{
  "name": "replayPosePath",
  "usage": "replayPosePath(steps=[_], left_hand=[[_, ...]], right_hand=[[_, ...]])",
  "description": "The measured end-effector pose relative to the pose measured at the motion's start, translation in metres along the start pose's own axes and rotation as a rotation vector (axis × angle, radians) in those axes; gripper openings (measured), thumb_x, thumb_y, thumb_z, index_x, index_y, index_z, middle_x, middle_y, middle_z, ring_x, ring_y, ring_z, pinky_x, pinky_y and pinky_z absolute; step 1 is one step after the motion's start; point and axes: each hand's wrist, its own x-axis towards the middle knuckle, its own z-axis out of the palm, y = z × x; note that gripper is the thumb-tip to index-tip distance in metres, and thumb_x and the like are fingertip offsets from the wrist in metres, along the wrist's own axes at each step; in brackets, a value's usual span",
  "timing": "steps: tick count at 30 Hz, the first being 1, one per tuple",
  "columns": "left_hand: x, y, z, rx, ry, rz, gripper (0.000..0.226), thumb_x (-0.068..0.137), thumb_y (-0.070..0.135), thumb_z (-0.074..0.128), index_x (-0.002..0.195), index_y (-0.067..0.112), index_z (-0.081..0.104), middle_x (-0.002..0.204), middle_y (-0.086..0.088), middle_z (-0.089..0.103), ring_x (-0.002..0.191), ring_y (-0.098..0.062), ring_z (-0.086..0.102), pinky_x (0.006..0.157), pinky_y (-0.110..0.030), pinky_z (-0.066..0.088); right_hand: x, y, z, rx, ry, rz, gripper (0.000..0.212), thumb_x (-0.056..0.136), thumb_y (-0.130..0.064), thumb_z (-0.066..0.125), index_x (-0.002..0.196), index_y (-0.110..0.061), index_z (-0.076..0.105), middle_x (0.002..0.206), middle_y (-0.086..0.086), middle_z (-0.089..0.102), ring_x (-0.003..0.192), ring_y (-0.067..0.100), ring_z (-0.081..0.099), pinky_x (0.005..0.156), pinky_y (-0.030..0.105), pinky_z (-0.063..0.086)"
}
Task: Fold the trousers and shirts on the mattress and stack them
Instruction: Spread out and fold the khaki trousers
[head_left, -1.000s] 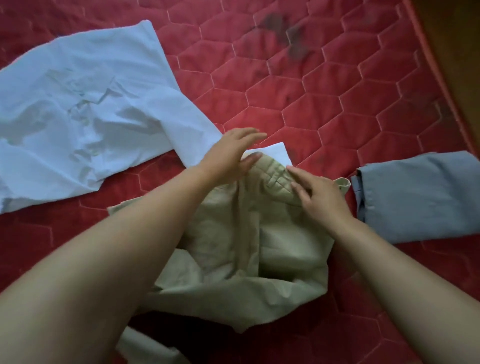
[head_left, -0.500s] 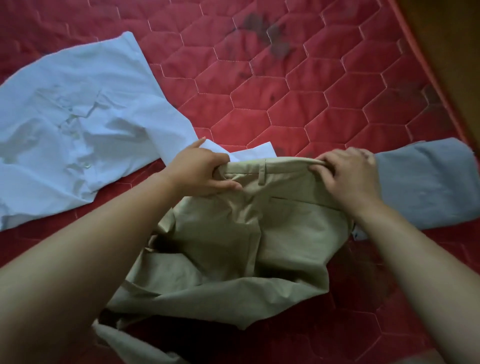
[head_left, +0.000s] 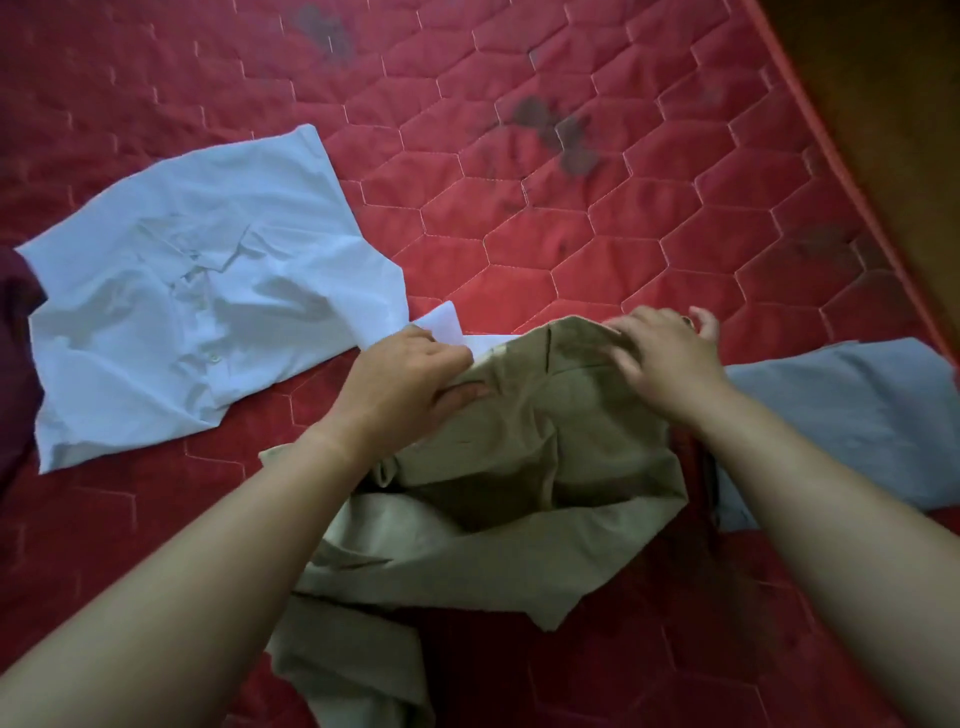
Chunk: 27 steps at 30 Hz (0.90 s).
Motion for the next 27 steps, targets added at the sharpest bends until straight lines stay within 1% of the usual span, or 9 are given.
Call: replayPosePath(steps=[1, 3, 6, 10, 13, 17, 20, 23, 27], left_hand=[[-0.006, 0.004, -0.006, -0.022, 0.001, -0.058, 0.042, 0.085, 0.045, 0.055, 0.062, 0.011, 0.047, 0.054, -0.002, 0.049, 0.05, -0.027, 0.05, 0.05, -0.028, 0.038], [-0.018, 0.007, -0.024, -0.031, -0.026, -0.145, 0.047, 0.085, 0.053, 0.047, 0.068, 0.01, 0.057, 0.059, -0.003, 0.055, 0.054, -0.026, 0.054, 0.043, -0.032, 0.038], [-0.035, 0.015, -0.074, 0.007, 0.006, -0.213, 0.058, 0.087, 0.061, 0.039, 0.074, 0.01, 0.065, 0.059, -0.006, 0.059, 0.056, -0.028, 0.057, 0.049, -0.028, 0.037], [-0.052, 0.045, -0.168, 0.155, 0.085, -0.407, 0.067, 0.09, 0.059, 0.029, 0.055, 0.009, 0.058, 0.048, -0.011, 0.055, 0.048, -0.03, 0.053, 0.057, -0.033, 0.041], [-0.063, 0.081, -0.234, 0.163, 0.12, -0.508, 0.067, 0.087, 0.062, 0.029, 0.056, 0.009, 0.056, 0.054, -0.012, 0.058, 0.055, -0.032, 0.057, 0.068, -0.036, 0.045], [-0.077, 0.127, -0.313, 0.219, 0.241, -0.529, 0.066, 0.086, 0.064, 0.028, 0.058, 0.01, 0.055, 0.058, -0.011, 0.06, 0.054, -0.031, 0.06, 0.048, -0.027, 0.028], [-0.096, 0.155, -0.373, 0.223, 0.346, -0.502, 0.05, 0.086, 0.052, 0.04, 0.057, 0.012, 0.051, 0.056, -0.009, 0.056, 0.052, -0.029, 0.058, 0.046, -0.03, 0.035], [-0.125, 0.179, -0.415, 0.256, 0.435, -0.454, 0.046, 0.085, 0.051, 0.044, 0.057, 0.014, 0.051, 0.054, -0.005, 0.055, 0.051, -0.026, 0.058, 0.043, -0.031, 0.039], [-0.194, 0.209, -0.429, 0.321, 0.449, -0.465, 0.066, 0.088, 0.067, 0.03, 0.054, 0.015, 0.052, 0.05, -0.004, 0.053, 0.045, -0.027, 0.056, 0.04, -0.029, 0.038]], right_hand=[[-0.004, 0.001, -0.001, 0.037, 0.044, -0.005, 0.022, 0.092, -0.031, 0.052, 0.106, -0.02, 0.064, 0.103, 0.002, 0.059, 0.102, 0.026, 0.052, 0.1, 0.043, 0.022], [-0.016, -0.003, -0.011, 0.119, 0.15, -0.042, 0.015, 0.091, -0.023, 0.057, 0.093, -0.012, 0.067, 0.092, 0.007, 0.059, 0.089, 0.031, 0.054, 0.087, 0.039, 0.03], [-0.043, -0.021, -0.052, 0.201, 0.244, -0.165, 0.018, 0.09, -0.023, 0.052, 0.083, -0.013, 0.065, 0.079, 0.005, 0.063, 0.074, 0.03, 0.057, 0.088, 0.039, 0.032], [-0.084, -0.053, -0.14, 0.308, 0.289, -0.279, 0.035, 0.091, -0.032, 0.036, 0.082, -0.012, 0.062, 0.073, 0.003, 0.059, 0.066, 0.027, 0.055, 0.067, 0.036, 0.037], [-0.104, -0.075, -0.209, 0.4, 0.31, -0.309, 0.036, 0.091, -0.034, 0.034, 0.083, -0.01, 0.06, 0.074, 0.003, 0.059, 0.068, 0.026, 0.056, 0.056, 0.031, 0.037], [-0.123, -0.092, -0.29, 0.452, 0.37, -0.427, 0.025, 0.088, -0.029, 0.052, 0.077, -0.009, 0.059, 0.07, 0.004, 0.059, 0.063, 0.028, 0.056, 0.053, 0.035, 0.039], [-0.144, -0.11, -0.342, 0.466, 0.433, -0.483, 0.019, 0.081, -0.029, 0.071, 0.078, -0.014, 0.061, 0.066, -0.001, 0.06, 0.059, 0.018, 0.052, 0.053, 0.029, 0.038], [-0.176, -0.131, -0.374, 0.542, 0.475, -0.506, 0.009, 0.078, -0.022, 0.073, 0.08, -0.017, 0.066, 0.068, -0.004, 0.064, 0.062, 0.016, 0.058, 0.057, 0.03, 0.043], [-0.232, -0.154, -0.385, 0.633, 0.511, -0.475, 0.003, 0.079, -0.021, 0.072, 0.081, -0.021, 0.07, 0.067, -0.009, 0.066, 0.063, 0.007, 0.059, 0.058, 0.017, 0.042]])
